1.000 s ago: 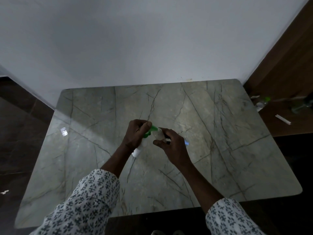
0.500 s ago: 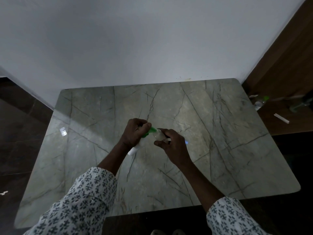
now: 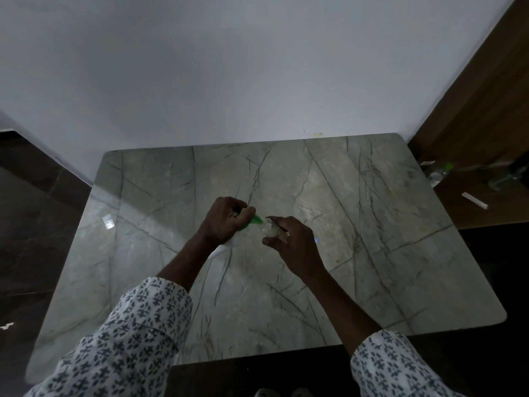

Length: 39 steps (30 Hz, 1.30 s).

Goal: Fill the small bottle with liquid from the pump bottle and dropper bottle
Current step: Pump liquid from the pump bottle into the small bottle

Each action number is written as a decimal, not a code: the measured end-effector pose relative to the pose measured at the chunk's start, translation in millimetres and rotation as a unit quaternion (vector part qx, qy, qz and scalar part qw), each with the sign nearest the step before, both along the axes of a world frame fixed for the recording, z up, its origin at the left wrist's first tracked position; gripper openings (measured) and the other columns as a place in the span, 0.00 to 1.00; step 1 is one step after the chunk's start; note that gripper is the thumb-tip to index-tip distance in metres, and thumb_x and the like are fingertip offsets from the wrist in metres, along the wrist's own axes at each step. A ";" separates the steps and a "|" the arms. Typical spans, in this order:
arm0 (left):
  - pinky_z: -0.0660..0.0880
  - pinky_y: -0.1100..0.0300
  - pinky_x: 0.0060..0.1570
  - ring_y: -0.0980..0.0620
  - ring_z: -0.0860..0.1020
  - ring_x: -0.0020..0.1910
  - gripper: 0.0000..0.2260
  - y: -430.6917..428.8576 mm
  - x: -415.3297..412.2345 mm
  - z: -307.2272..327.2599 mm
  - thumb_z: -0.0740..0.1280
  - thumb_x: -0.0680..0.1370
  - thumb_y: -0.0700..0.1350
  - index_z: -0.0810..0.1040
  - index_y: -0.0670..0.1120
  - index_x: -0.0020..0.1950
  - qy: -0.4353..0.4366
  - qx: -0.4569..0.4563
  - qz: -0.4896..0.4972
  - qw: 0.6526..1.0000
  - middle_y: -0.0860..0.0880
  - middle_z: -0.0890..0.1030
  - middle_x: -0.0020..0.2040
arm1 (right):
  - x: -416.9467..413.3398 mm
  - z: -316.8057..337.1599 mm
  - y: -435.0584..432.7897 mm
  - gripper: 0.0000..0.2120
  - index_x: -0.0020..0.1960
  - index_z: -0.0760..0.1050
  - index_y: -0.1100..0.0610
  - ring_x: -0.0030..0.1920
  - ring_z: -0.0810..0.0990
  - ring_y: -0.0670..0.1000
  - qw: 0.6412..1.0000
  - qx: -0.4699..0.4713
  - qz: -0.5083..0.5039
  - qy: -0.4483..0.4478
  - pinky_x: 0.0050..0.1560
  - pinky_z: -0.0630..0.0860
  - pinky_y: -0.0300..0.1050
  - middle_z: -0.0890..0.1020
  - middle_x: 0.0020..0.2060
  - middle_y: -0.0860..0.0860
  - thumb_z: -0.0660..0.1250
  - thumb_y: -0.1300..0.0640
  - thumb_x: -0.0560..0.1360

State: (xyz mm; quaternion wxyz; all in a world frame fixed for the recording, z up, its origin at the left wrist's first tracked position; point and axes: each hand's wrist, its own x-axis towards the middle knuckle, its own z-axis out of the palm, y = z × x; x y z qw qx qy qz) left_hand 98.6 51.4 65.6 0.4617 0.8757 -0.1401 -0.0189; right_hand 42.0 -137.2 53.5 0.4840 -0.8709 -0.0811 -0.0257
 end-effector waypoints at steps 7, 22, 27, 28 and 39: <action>0.70 0.53 0.26 0.43 0.74 0.24 0.25 -0.7 -0.8 2.7 0.60 0.74 0.60 0.81 0.40 0.33 0.001 -0.001 -0.003 1.000 0.41 0.77 0.26 | -2.3 2.1 0.7 0.24 0.63 0.77 0.59 0.49 0.77 0.46 1.000 0.016 -0.005 0.003 0.47 0.68 0.25 0.82 0.51 0.55 0.76 0.57 0.68; 0.65 0.58 0.25 0.46 0.68 0.21 0.20 -2.4 -1.1 14.3 0.59 0.75 0.57 0.76 0.47 0.28 -0.016 0.001 -0.015 1.000 0.44 0.73 0.23 | -3.6 1.8 6.0 0.25 0.63 0.77 0.59 0.47 0.78 0.47 0.999 0.049 -0.009 0.007 0.46 0.73 0.32 0.82 0.49 0.55 0.77 0.55 0.67; 0.70 0.52 0.26 0.42 0.74 0.24 0.28 0.7 1.5 9.6 0.58 0.75 0.62 0.82 0.38 0.36 -0.027 -0.003 -0.015 1.000 0.40 0.78 0.28 | -2.2 5.2 6.1 0.25 0.63 0.77 0.60 0.49 0.79 0.49 0.998 0.069 -0.010 0.000 0.48 0.78 0.42 0.82 0.50 0.55 0.77 0.55 0.68; 0.71 0.51 0.27 0.42 0.75 0.24 0.31 1.2 1.8 9.4 0.58 0.75 0.65 0.82 0.38 0.37 -0.029 -0.007 -0.016 0.999 0.40 0.78 0.28 | -1.7 5.7 6.2 0.25 0.63 0.77 0.59 0.49 0.79 0.49 0.997 0.071 -0.009 -0.001 0.49 0.79 0.44 0.82 0.50 0.55 0.77 0.55 0.68; 0.69 0.51 0.24 0.39 0.72 0.22 0.27 1.8 2.3 7.2 0.59 0.75 0.59 0.79 0.36 0.33 -0.023 -0.009 -0.007 1.000 0.38 0.76 0.26 | 0.0 4.5 6.4 0.25 0.63 0.77 0.60 0.51 0.80 0.52 0.998 0.059 -0.008 0.000 0.50 0.79 0.49 0.82 0.51 0.56 0.76 0.54 0.68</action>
